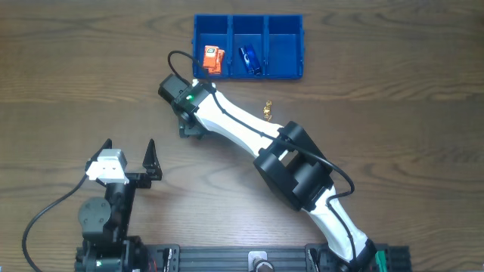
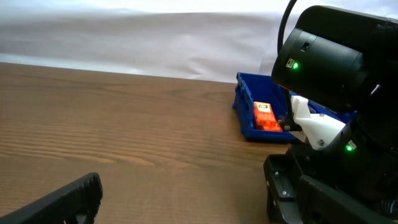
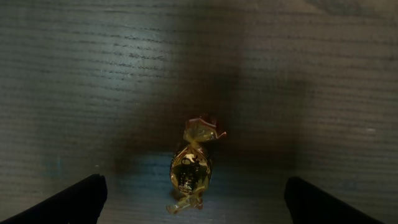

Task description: Sort Candies Into Trays

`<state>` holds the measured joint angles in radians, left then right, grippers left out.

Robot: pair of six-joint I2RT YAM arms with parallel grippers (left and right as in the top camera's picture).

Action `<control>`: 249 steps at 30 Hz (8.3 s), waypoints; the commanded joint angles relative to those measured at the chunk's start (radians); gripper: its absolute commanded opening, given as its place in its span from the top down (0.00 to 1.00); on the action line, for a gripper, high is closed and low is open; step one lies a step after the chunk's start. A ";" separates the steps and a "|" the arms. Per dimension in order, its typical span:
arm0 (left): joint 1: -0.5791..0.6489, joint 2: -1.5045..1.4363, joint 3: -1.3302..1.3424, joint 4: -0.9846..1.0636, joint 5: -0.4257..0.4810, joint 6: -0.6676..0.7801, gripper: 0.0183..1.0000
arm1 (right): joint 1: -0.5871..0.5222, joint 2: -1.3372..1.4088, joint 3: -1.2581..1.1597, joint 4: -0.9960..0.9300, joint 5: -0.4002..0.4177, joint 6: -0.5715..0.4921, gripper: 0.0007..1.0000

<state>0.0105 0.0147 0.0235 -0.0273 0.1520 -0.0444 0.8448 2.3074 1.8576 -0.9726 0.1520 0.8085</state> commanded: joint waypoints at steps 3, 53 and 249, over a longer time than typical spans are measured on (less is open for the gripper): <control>0.002 -0.007 -0.019 -0.035 0.024 0.008 0.00 | -0.018 -0.005 -0.038 0.029 0.003 0.056 0.08; 0.002 -0.007 -0.019 -0.035 0.024 0.008 0.00 | -0.425 -0.349 -0.059 0.194 0.220 -0.369 0.91; 0.002 -0.007 -0.019 -0.035 0.024 0.008 0.00 | -0.355 -0.229 -0.438 0.261 -0.026 -0.311 0.00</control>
<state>0.0105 0.0151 0.0235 -0.0273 0.1520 -0.0444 0.4885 2.0701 1.4231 -0.7136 0.1257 0.4828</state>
